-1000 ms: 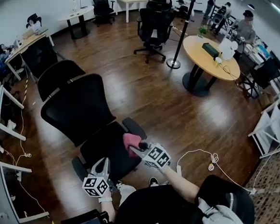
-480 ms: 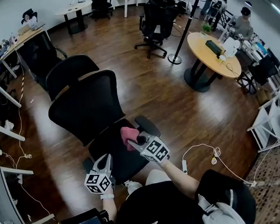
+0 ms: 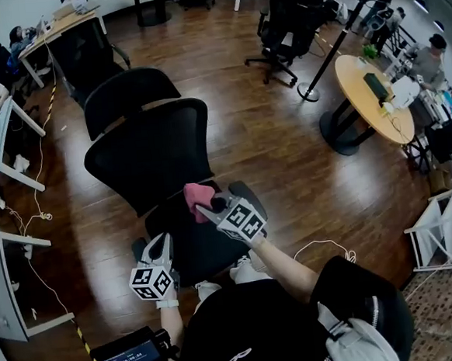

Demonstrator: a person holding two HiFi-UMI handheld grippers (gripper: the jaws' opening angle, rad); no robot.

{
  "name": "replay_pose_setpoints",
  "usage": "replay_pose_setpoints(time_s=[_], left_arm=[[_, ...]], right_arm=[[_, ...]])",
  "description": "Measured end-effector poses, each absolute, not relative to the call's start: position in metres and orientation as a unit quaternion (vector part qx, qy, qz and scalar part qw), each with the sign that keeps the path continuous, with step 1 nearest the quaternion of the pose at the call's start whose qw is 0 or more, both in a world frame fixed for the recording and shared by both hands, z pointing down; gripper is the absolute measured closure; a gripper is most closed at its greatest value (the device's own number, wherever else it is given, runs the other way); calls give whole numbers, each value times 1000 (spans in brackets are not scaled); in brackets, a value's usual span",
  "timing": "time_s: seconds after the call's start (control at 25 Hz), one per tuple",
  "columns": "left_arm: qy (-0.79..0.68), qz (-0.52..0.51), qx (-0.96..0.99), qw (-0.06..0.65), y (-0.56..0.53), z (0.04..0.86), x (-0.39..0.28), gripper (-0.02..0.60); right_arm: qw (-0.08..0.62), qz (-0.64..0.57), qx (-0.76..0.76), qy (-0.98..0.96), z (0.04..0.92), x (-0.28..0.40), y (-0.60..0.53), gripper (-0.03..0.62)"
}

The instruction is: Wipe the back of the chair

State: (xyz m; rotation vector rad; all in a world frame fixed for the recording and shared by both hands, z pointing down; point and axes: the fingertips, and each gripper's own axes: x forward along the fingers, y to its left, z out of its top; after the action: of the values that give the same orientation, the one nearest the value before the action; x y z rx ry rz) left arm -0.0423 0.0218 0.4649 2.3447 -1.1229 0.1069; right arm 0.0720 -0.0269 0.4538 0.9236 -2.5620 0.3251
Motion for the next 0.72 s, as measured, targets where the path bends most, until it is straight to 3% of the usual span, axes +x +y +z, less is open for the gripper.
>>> replay_pose_setpoints(time_s=[0.28, 0.72], left_arm=[[-464, 29, 844, 267, 3, 459, -24, 589], [-524, 14, 801, 288, 29, 468, -84, 589]], right_arm=[[204, 90, 276, -935, 452, 56, -93, 553], [193, 49, 182, -963, 462, -136, -188, 553]])
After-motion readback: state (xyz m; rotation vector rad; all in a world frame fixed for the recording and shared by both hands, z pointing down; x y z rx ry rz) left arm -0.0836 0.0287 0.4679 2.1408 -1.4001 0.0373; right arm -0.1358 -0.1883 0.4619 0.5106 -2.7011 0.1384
